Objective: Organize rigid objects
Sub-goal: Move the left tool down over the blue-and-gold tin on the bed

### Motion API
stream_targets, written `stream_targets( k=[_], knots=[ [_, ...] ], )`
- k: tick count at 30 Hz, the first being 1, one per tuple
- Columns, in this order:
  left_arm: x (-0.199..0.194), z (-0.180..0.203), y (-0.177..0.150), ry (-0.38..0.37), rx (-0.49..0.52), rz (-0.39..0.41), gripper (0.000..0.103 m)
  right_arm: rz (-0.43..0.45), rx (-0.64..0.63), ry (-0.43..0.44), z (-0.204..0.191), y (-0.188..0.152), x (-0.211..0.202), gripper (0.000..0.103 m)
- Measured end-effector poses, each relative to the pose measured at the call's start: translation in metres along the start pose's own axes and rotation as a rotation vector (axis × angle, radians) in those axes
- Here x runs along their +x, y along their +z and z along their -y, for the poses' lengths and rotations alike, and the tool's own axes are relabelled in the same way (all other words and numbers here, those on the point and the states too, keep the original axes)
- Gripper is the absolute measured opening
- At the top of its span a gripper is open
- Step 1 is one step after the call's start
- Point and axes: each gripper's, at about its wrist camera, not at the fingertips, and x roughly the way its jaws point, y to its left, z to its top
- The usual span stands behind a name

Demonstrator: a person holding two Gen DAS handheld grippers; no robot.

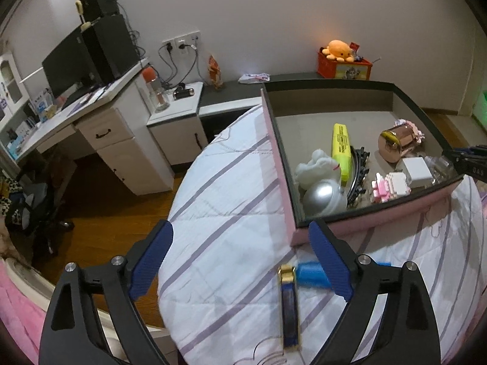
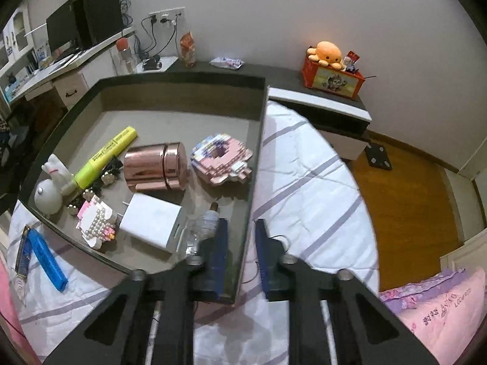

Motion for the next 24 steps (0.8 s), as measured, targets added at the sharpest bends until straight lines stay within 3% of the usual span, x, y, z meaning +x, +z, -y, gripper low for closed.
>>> stream_targets(
  k=[5, 13, 24],
  knots=[
    [-0.008, -0.007, -0.022, 0.020, -0.043, 0.003, 0.097, 0.013, 0.021, 0.031, 0.005, -0.010, -0.003, 0.009],
    [-0.005, -0.001, -0.050, -0.016, -0.055, -0.046, 0.097, 0.018, 0.037, 0.043, 0.006, -0.012, -0.005, 0.009],
    [0.021, 0.029, -0.068, -0.031, 0.028, -0.122, 0.096, 0.016, 0.040, 0.053, 0.007, -0.010, -0.004, 0.010]
  ],
)
